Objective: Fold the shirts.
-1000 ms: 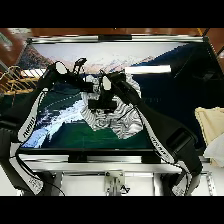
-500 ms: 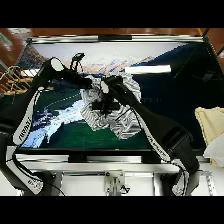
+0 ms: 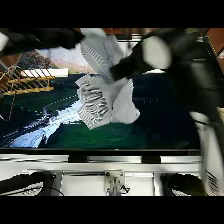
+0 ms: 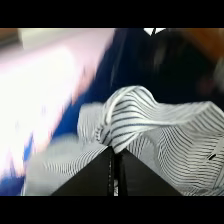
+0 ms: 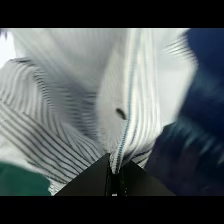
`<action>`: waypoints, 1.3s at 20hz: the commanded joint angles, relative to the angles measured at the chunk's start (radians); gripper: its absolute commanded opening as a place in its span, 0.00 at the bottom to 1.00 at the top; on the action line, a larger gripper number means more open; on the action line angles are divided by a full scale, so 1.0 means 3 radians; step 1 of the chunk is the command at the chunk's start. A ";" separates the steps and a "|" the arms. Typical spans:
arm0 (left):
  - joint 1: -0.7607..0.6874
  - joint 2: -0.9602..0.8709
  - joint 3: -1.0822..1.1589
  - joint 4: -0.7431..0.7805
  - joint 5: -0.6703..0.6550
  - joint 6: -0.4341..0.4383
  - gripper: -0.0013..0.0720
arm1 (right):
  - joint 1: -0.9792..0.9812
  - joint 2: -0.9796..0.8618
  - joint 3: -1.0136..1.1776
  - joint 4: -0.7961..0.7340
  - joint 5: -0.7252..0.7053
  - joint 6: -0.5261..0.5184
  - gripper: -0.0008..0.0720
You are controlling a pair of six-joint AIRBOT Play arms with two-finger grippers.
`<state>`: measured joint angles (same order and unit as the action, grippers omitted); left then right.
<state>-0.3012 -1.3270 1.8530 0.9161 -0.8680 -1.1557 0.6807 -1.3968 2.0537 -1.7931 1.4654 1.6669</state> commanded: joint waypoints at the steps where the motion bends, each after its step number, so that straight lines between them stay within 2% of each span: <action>1: -0.0106 0.0841 0.0014 -0.0117 0.0834 0.0098 0.09 | 0.0001 0.0769 0.0175 -0.0276 -0.0558 -0.0181 0.12; 5: -0.0224 0.1291 0.0014 -0.0203 0.0867 -0.0041 0.09 | 0.0006 0.1115 0.0175 0.0373 -0.1275 -0.0187 0.12; 7: -0.0456 0.1378 0.0014 -0.0137 0.0816 0.0017 0.09 | 0.0006 0.1141 0.0175 0.0439 -0.1512 -0.0220 0.12; 9: -0.0600 0.1436 0.0014 0.0281 0.0665 0.0036 0.09 | 0.0006 0.1134 0.0172 0.0425 -0.1572 -0.0248 0.12; 10: -0.0599 0.1441 0.0014 0.0537 0.0521 -0.0106 0.09 | 0.0006 0.1133 0.0150 0.0426 -0.1525 -0.0248 0.12; 12: -0.0590 0.1420 0.0009 0.1176 0.0127 -0.0501 0.09 | 0.0006 0.1133 0.0095 0.0413 -0.1221 -0.0247 0.12; 15: -0.0590 0.1270 0.0003 0.2195 -0.0919 -0.1017 0.09 | 0.0006 0.1101 -0.0116 0.0286 -0.0322 -0.0163 0.12; 17: -0.0590 0.1099 -0.0099 0.2368 -0.1558 -0.1092 0.09 | 0.0006 0.0985 -0.0317 0.0366 0.0280 -0.0107 0.12; 18: -0.0591 0.1029 -0.0243 0.2338 -0.1699 -0.1124 0.09 | 0.0006 0.0889 -0.0418 0.0526 0.0511 -0.0093 0.12; 21: -0.0591 0.0880 -0.0979 0.2162 -0.1645 -0.1166 0.09 | 0.0006 0.0533 -0.0619 0.0914 0.0913 -0.0235 0.12; 26: -0.0590 0.0772 -0.2185 0.1944 -0.1143 -0.1185 0.10 | 0.0005 -0.0025 -0.0668 0.0600 0.1039 -0.0477 0.12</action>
<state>-0.4778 -1.0752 1.3777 1.5223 -1.2587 -1.4967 0.6819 -1.3193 1.8683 -1.5761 1.7123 1.5639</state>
